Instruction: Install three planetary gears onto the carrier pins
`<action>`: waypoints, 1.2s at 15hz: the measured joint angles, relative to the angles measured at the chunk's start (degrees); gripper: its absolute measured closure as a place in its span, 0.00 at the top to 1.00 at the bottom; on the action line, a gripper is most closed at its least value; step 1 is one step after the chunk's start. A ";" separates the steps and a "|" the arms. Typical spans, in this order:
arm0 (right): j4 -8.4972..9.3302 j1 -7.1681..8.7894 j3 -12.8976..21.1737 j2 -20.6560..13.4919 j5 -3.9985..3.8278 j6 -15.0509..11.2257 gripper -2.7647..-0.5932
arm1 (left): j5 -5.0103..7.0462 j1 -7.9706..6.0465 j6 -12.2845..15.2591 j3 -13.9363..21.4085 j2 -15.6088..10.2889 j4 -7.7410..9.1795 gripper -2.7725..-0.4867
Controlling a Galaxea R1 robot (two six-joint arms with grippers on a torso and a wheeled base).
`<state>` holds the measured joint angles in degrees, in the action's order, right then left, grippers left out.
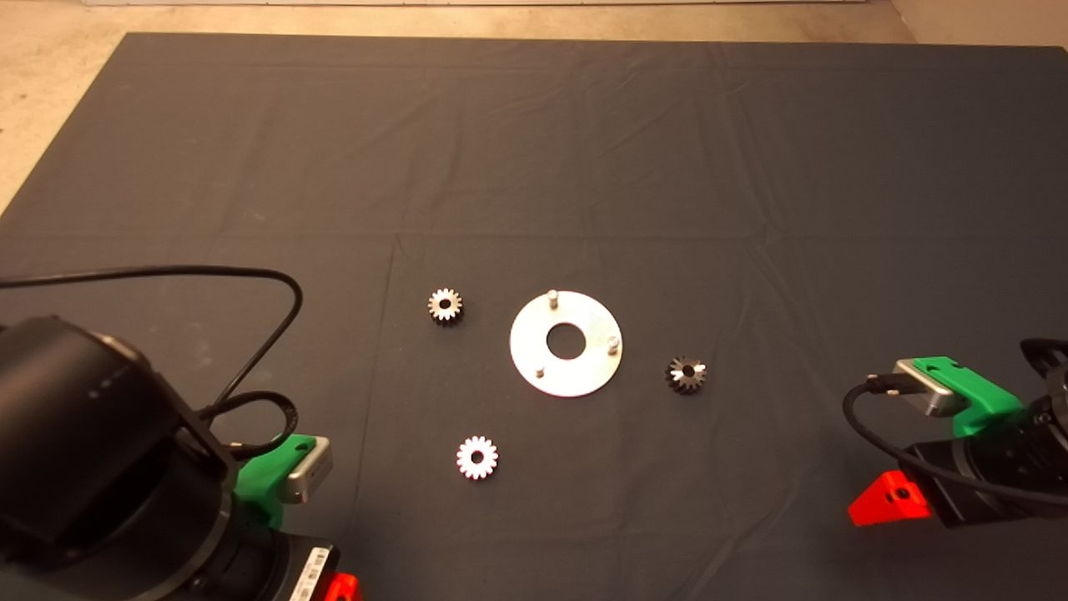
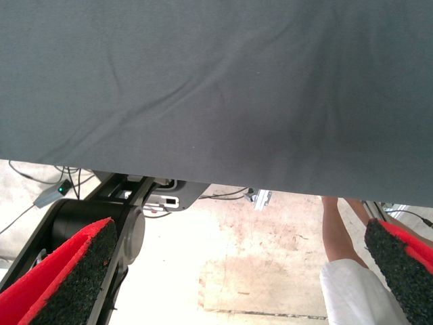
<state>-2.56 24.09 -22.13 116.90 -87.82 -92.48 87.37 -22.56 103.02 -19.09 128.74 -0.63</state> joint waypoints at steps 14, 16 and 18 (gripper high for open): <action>-0.01 -0.13 0.00 1.12 -0.02 0.01 0.98 | 0.11 0.20 -17.31 -37.43 13.05 -3.99 1.00; 0.00 -0.15 0.00 1.83 -0.02 0.01 0.98 | -0.44 0.79 -20.10 -44.28 18.76 -4.74 1.00; 0.02 -0.15 0.02 1.85 -0.05 0.00 0.98 | -0.46 1.15 -23.08 -50.56 21.06 -4.96 1.00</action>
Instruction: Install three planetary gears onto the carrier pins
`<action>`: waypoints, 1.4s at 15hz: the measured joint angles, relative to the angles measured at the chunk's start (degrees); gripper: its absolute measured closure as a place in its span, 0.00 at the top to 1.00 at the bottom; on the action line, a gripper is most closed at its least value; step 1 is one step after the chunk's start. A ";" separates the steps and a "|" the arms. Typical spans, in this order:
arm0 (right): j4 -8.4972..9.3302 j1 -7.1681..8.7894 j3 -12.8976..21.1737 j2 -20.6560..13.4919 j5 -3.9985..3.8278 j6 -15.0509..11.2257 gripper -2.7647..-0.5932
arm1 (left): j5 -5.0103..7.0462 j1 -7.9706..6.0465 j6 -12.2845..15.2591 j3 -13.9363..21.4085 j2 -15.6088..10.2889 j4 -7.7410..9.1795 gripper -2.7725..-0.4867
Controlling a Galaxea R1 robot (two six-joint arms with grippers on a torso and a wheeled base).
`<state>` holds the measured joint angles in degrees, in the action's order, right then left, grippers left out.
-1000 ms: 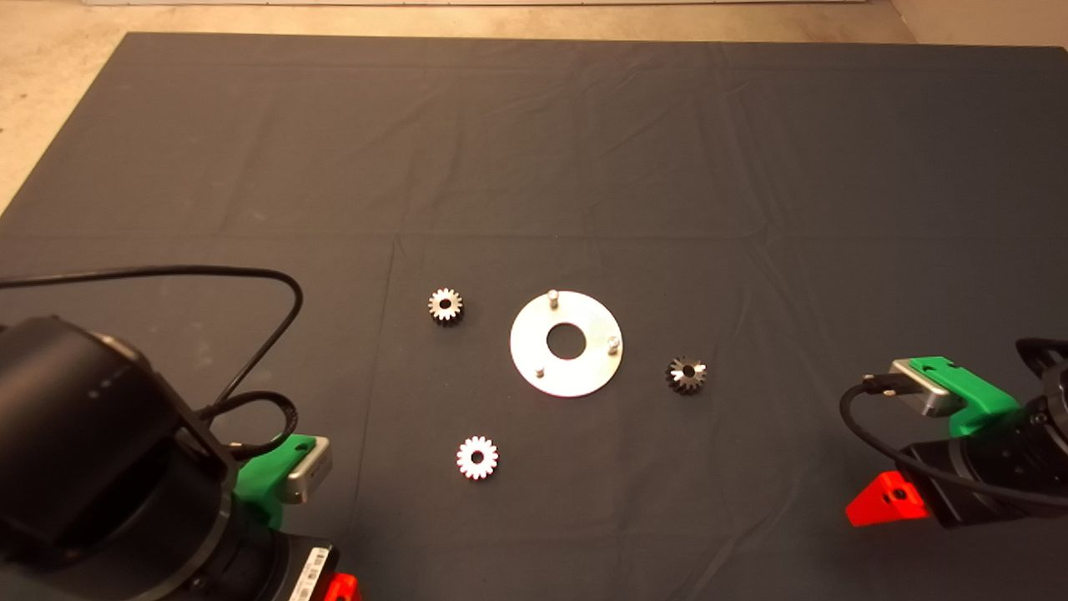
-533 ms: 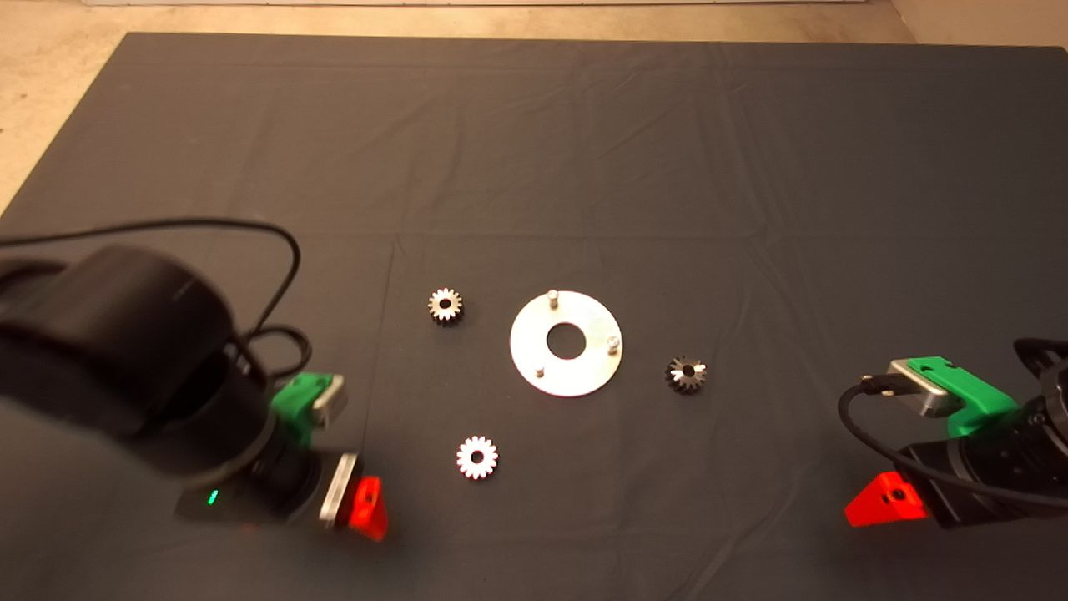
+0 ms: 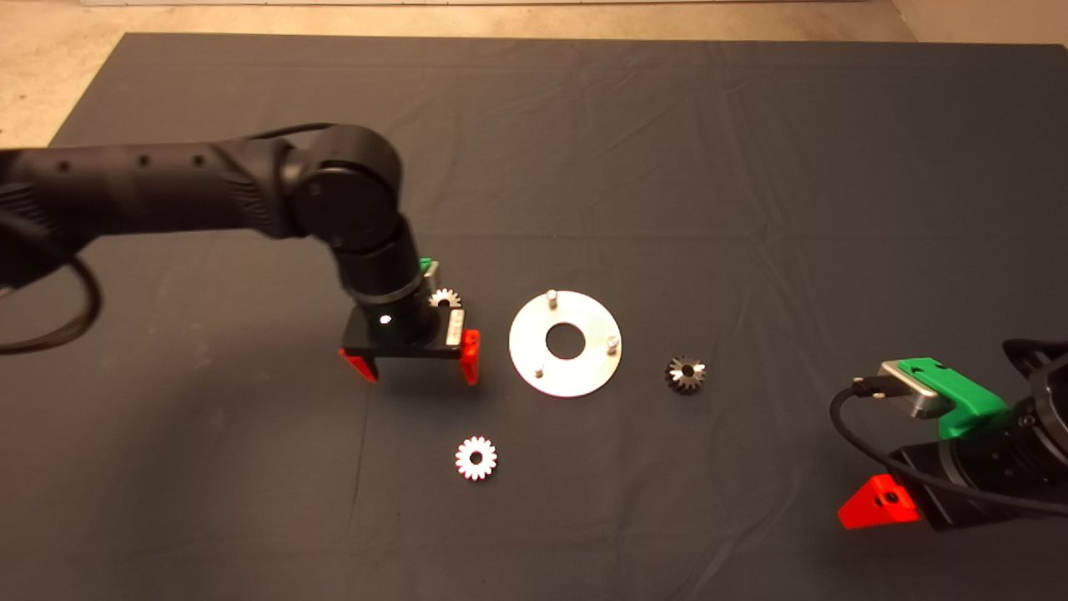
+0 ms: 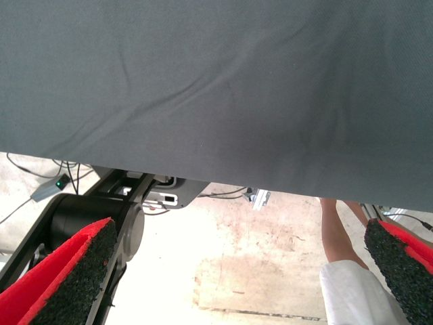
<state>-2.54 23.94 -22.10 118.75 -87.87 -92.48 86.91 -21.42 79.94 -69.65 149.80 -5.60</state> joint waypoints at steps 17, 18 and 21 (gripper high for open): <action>0.00 -0.83 0.00 0.63 0.02 0.00 0.98 | -2.93 1.88 -9.99 -12.71 2.74 -4.53 1.00; 0.00 -0.94 0.00 0.62 0.02 0.00 0.98 | -3.21 1.85 -9.97 -12.71 2.74 -4.51 1.00; 0.00 -0.93 0.00 0.63 0.02 0.00 0.98 | -4.02 1.68 -10.19 -12.68 2.74 -4.51 1.00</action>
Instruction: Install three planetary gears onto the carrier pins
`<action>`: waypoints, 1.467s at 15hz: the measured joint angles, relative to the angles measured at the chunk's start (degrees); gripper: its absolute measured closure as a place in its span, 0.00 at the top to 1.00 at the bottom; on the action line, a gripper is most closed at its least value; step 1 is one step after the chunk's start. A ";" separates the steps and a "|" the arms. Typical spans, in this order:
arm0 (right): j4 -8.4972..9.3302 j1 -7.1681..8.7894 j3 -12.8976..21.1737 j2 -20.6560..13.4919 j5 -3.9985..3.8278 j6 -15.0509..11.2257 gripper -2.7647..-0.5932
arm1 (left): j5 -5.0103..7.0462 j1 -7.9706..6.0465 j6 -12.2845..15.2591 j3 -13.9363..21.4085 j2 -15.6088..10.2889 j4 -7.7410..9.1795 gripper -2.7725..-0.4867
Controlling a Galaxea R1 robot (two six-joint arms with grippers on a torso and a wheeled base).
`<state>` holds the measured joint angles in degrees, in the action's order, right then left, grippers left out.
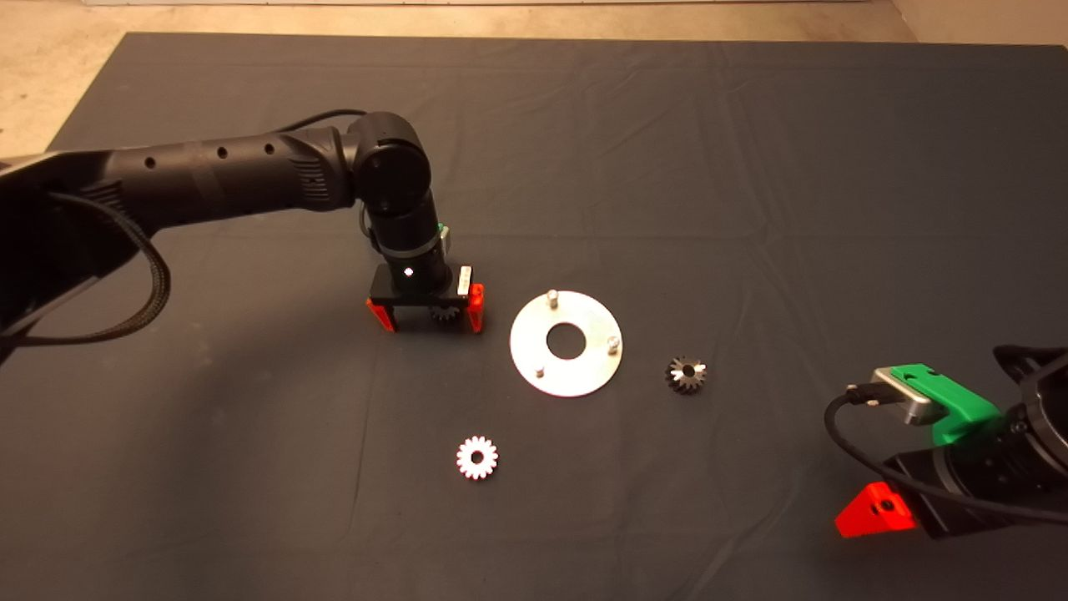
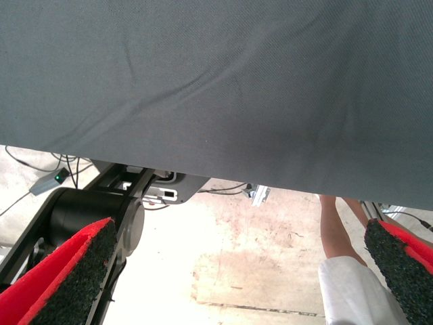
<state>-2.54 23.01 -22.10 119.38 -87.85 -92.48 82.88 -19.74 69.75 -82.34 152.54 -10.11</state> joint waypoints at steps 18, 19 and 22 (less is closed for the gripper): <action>0.00 -0.66 0.00 0.00 0.00 0.00 0.98 | -1.07 -2.04 0.01 2.66 0.30 -2.82 0.89; 0.00 -0.66 0.00 0.00 0.00 0.00 0.98 | -1.16 -2.04 0.01 2.66 0.33 -2.84 0.89; 0.00 -0.66 0.00 0.00 0.00 0.00 0.98 | -1.11 -2.00 0.01 2.76 0.30 -3.50 0.83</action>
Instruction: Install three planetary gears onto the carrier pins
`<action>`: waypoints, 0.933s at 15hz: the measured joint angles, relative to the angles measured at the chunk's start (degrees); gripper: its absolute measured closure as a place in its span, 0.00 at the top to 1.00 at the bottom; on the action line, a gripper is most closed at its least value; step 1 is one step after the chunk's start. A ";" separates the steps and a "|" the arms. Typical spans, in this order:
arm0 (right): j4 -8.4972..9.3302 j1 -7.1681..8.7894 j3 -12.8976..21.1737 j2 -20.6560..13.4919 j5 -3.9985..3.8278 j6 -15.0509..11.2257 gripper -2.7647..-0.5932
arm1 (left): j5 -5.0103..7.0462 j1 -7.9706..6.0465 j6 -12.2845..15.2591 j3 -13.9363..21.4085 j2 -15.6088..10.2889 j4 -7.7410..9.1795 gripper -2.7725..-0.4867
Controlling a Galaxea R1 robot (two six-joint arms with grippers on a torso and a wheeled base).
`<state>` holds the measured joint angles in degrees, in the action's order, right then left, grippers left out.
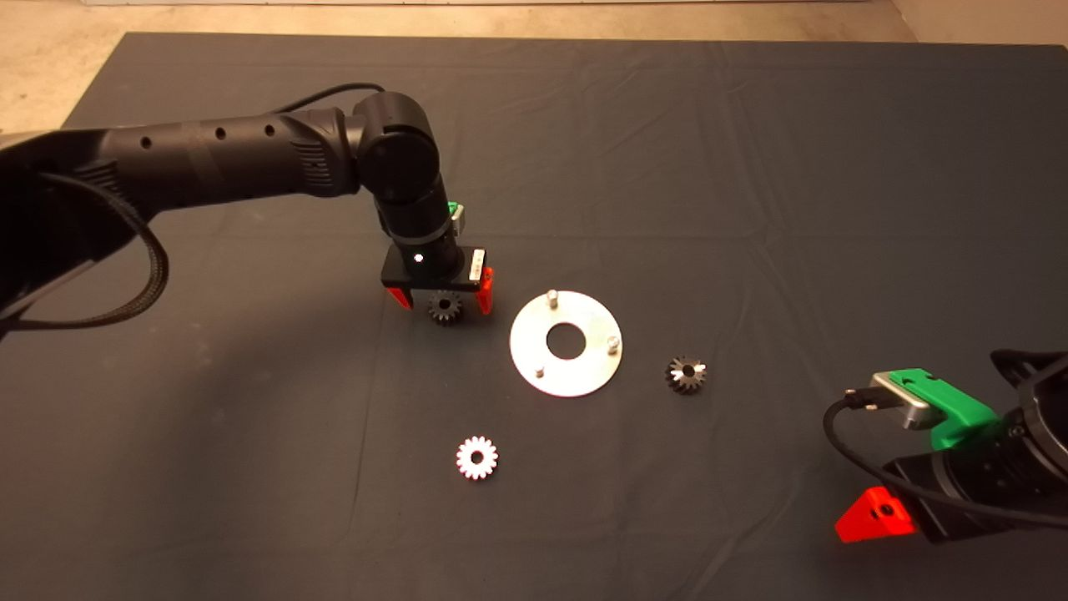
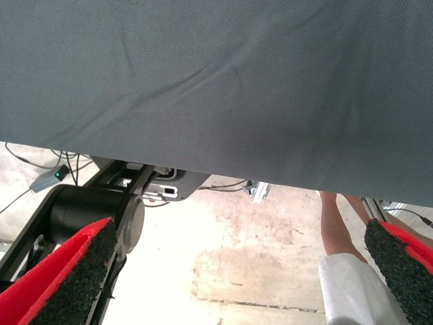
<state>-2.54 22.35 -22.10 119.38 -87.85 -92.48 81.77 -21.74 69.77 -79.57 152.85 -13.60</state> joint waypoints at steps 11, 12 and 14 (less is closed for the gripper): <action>0.00 -0.46 0.00 0.00 -0.02 0.00 0.98 | -0.02 0.13 -0.04 1.08 -0.15 -1.87 0.77; 0.00 -0.46 0.00 -0.01 -0.02 0.00 0.98 | -0.05 0.30 -0.09 1.05 -0.15 -1.90 0.77; 0.00 -0.46 0.00 0.00 0.00 0.00 0.98 | -0.02 0.32 -0.09 1.05 -0.17 -1.93 0.77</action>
<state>-2.54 21.88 -22.10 119.38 -87.85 -92.48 81.75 -21.42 69.68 -78.52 152.67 -15.53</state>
